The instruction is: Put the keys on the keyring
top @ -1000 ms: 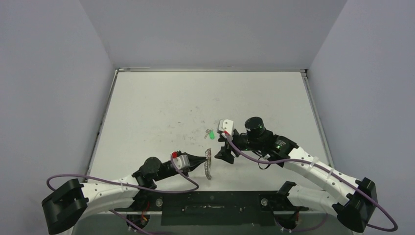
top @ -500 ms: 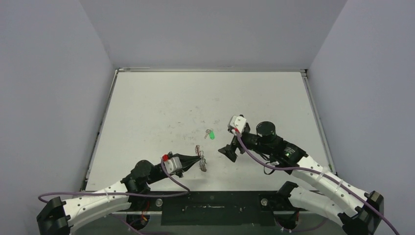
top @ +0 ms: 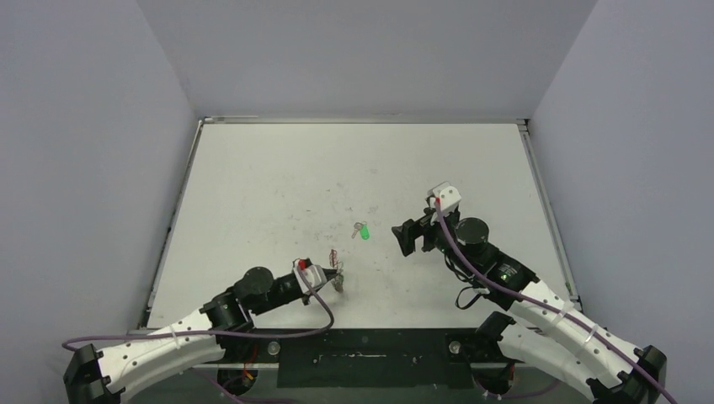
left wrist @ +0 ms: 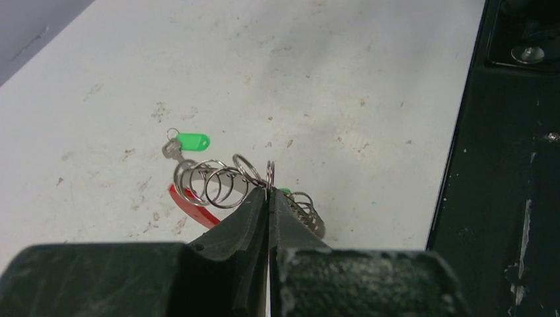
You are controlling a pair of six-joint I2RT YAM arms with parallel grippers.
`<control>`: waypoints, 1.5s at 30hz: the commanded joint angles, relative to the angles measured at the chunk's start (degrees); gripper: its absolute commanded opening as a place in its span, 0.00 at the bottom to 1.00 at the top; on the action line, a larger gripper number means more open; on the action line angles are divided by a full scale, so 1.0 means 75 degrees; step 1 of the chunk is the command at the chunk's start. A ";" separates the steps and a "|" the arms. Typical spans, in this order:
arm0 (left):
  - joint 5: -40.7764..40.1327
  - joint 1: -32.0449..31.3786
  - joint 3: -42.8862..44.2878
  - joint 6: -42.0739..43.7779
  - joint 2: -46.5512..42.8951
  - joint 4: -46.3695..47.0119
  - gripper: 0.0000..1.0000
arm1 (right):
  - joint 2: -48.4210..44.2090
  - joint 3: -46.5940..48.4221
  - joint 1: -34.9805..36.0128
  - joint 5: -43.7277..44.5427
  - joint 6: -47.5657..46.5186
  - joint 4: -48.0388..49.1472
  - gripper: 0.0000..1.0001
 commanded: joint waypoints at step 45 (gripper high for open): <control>-0.1381 0.0690 0.0819 -0.3551 0.3838 0.1798 0.89 | 0.2361 -0.0075 -0.0507 -0.0536 0.2567 -0.0621 1.00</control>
